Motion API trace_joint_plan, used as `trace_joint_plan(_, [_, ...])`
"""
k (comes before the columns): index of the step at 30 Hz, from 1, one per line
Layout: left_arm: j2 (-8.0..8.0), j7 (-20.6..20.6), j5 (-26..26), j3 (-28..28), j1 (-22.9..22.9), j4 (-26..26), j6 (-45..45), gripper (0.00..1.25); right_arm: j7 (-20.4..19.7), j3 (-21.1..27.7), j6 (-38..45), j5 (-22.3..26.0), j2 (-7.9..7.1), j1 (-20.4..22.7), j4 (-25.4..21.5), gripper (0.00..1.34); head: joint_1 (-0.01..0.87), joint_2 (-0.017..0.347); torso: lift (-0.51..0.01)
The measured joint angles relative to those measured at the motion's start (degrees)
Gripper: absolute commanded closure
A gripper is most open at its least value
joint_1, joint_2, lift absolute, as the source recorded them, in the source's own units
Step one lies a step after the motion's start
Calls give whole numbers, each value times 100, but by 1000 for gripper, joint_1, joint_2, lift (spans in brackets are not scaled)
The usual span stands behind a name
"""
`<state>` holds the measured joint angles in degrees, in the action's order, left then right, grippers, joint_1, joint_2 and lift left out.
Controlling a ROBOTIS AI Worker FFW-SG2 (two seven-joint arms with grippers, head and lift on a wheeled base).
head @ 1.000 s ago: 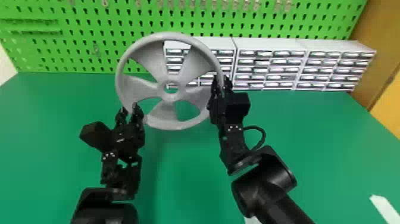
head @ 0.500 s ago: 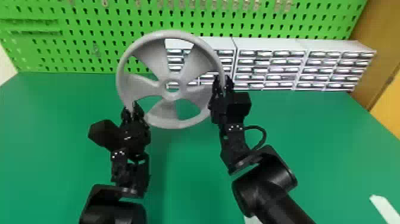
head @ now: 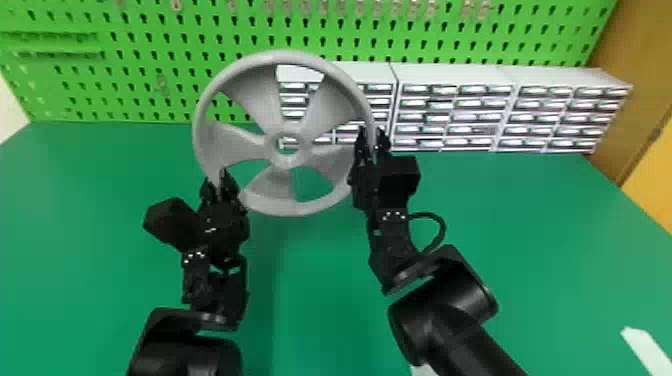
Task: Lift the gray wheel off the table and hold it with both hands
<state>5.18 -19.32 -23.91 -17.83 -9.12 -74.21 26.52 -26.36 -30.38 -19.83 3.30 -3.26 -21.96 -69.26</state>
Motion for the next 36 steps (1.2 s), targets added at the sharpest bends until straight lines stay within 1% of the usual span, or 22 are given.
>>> trace_joint_plan(10, [0, -44, 82, 144, 33, -157, -213, 1009, 0, 22, 83, 98, 13, 75, 92, 1173, 711, 15, -98])
trace_joint_plan(36, [0, -53, 179, 205, 34, -230, -353, 1009, -1, 14, 85, 101, 0, 111, 105, 1173, 711, 15, -98])
